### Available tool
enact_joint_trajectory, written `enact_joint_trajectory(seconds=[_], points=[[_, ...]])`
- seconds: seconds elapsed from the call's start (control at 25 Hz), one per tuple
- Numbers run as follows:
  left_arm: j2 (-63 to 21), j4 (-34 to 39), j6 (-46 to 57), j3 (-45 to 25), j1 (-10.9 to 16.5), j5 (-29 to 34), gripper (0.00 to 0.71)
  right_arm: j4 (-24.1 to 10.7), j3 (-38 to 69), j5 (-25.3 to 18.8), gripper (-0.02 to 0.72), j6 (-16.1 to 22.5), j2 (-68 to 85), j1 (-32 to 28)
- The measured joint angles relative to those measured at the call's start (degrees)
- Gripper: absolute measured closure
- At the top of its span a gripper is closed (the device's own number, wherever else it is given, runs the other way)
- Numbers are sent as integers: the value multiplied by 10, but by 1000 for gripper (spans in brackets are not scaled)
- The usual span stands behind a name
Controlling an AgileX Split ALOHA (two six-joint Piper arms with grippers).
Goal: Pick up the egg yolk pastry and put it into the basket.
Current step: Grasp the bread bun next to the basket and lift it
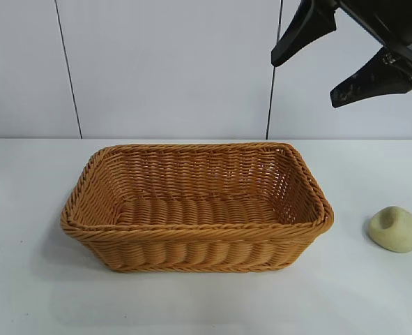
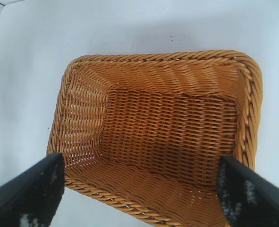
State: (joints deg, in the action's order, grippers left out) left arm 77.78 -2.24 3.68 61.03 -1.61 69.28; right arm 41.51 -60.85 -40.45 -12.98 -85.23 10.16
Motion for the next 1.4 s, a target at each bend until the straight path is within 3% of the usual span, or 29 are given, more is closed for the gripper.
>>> enact_joint_trajectory(seconds=[0.2, 0.52, 0.96, 1.04, 1.12, 1.4], points=[[-163, 0, -1, -133, 0, -4, 53, 0, 0, 0, 76, 0, 0, 0], [-421, 0, -2, -302, 0, -69, 53, 0, 0, 0, 76, 0, 0, 0], [-708, 0, -2, -324, 0, -79, 53, -12, -1, -10, 76, 0, 0, 0], [-754, 0, -2, -324, 0, -79, 53, -40, -8, -22, 76, 6, 0, 0], [-777, 0, -2, -324, 0, -80, 53, -88, -25, -38, 76, 27, 0, 0], [-779, 0, -2, -326, 0, -80, 53, -312, -79, -105, 76, 153, -23, -8]])
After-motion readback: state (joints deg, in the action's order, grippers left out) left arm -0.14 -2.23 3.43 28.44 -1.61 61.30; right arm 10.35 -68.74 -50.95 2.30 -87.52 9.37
